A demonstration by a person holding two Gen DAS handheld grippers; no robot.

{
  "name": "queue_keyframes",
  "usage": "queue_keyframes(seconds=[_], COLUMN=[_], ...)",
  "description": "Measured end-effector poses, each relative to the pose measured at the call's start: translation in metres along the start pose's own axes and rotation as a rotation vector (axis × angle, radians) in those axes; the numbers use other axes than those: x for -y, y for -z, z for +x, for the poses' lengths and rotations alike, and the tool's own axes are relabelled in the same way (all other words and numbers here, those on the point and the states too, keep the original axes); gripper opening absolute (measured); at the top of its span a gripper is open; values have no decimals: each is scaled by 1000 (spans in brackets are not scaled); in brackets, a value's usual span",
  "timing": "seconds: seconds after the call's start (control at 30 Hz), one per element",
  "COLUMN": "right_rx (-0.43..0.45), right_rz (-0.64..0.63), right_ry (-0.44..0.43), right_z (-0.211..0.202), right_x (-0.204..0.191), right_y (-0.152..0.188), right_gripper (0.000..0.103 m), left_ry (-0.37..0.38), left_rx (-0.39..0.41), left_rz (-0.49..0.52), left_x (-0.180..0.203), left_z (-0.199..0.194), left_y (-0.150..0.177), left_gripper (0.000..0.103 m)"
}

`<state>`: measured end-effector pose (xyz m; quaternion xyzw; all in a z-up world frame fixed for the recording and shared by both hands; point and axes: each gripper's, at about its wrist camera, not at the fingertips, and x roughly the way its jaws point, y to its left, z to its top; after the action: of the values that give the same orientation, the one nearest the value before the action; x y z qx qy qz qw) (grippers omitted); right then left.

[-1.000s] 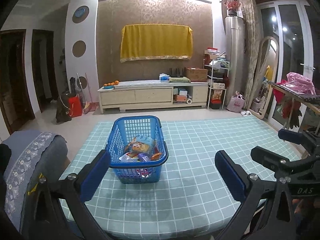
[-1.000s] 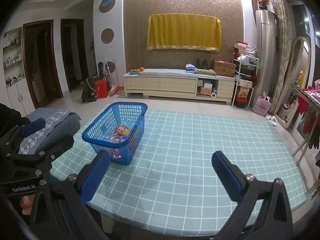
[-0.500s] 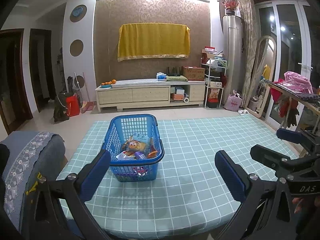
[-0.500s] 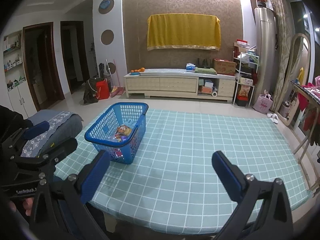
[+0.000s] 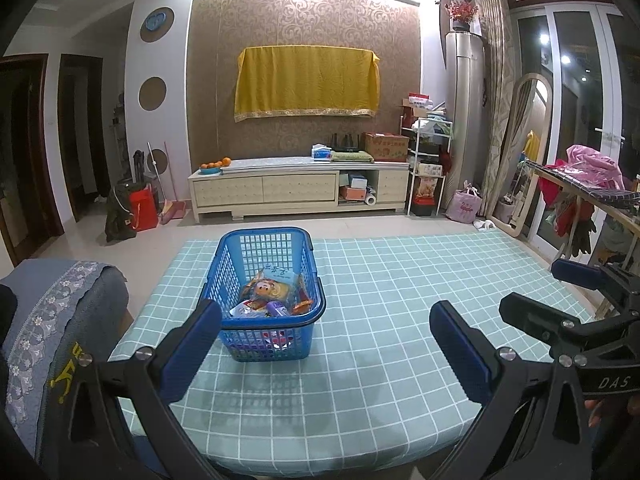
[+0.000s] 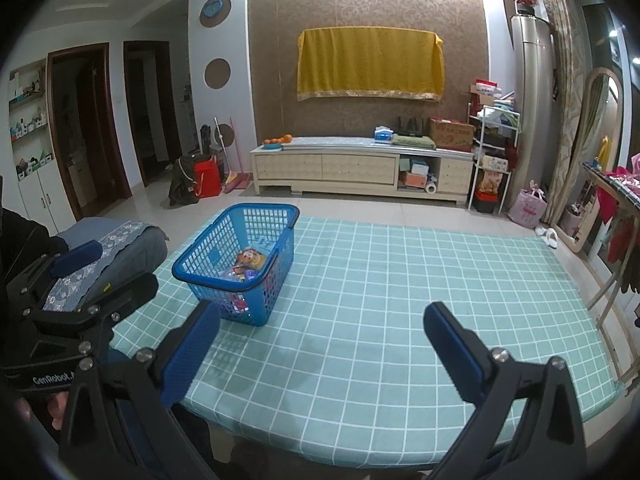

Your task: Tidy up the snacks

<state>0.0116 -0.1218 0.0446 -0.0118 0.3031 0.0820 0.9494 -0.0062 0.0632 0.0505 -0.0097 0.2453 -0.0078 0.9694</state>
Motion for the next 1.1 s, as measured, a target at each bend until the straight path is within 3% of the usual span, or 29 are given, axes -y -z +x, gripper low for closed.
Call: queue_keyframes(seconds=[1.1], right_rx=[1], right_rz=[-10], right_ry=[20], right_z=[-4], right_x=[-2], right_y=[-1], right_gripper=[103], left_ry=[18], left_rx=[-10], left_rz=[-8], left_x=[-2], left_z=[-3], left_y=[0], left_gripper=[103])
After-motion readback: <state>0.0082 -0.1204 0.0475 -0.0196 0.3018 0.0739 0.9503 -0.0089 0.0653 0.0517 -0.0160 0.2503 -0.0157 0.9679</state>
